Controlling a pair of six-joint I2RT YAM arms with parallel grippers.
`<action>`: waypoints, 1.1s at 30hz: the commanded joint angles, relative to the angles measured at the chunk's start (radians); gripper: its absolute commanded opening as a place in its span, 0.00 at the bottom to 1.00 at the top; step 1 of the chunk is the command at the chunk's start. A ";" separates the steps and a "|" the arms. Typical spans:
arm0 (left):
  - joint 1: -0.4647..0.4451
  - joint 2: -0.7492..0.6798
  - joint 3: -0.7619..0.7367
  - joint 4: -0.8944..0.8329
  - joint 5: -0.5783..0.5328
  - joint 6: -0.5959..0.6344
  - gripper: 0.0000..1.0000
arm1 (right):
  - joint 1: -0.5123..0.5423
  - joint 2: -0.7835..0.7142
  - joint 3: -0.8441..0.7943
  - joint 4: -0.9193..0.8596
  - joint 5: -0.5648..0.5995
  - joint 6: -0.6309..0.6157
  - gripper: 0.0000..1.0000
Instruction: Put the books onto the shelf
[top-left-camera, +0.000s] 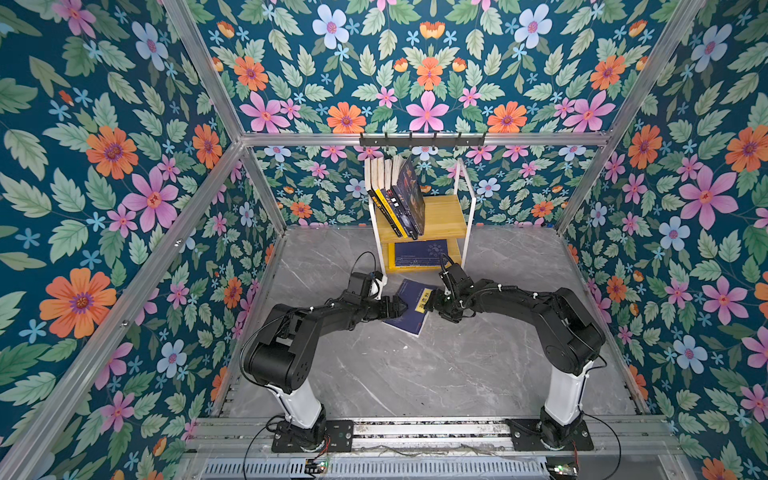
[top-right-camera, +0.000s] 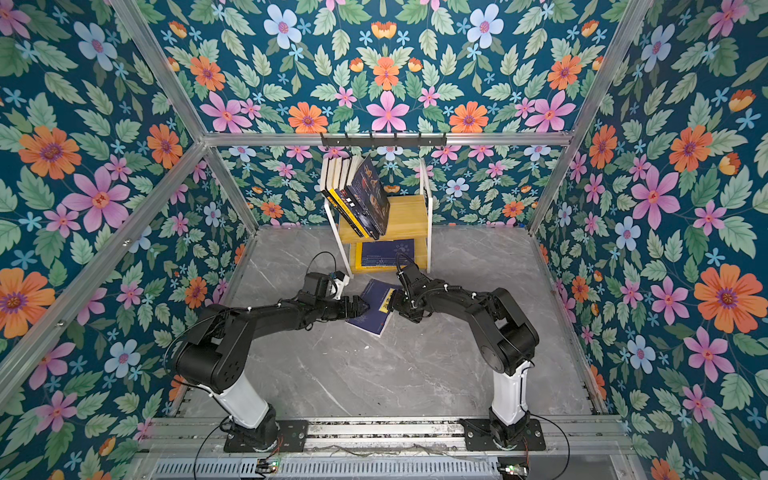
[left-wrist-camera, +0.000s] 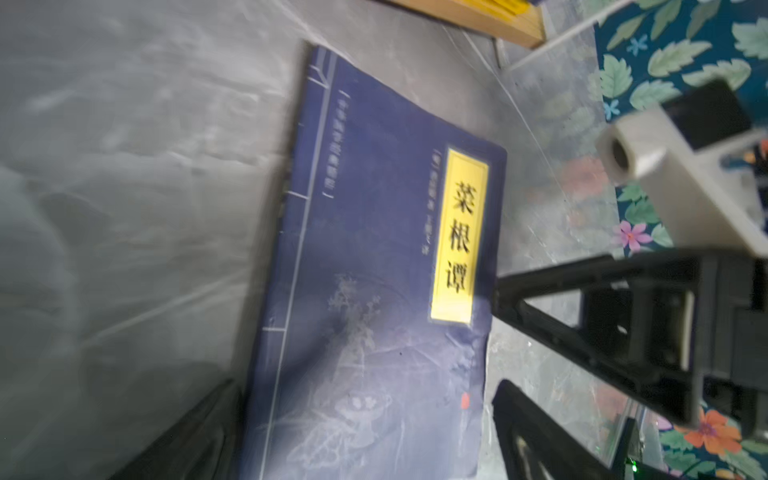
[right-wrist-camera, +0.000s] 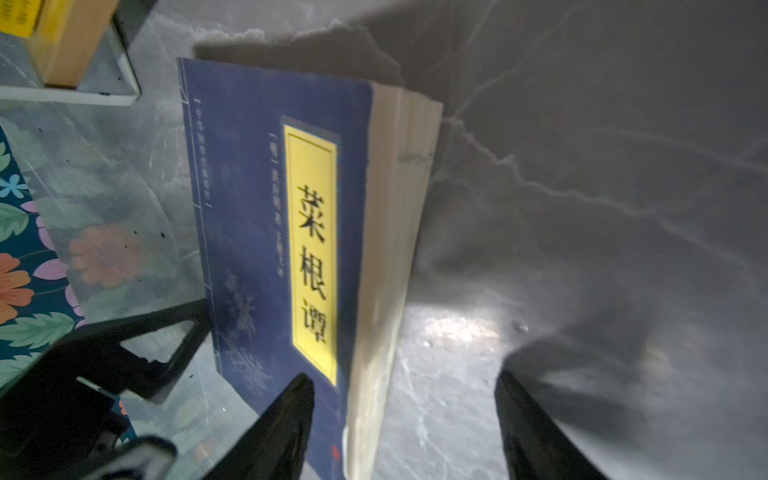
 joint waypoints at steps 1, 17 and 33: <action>-0.045 -0.042 -0.026 -0.065 0.041 0.021 0.97 | -0.015 0.008 0.002 -0.057 0.007 -0.020 0.69; -0.139 -0.236 -0.093 -0.215 0.114 0.177 0.96 | -0.036 0.028 0.032 -0.040 -0.104 -0.364 0.63; 0.105 -0.132 0.147 -0.399 -0.166 0.604 1.00 | 0.076 0.103 0.080 0.118 -0.294 -0.467 0.60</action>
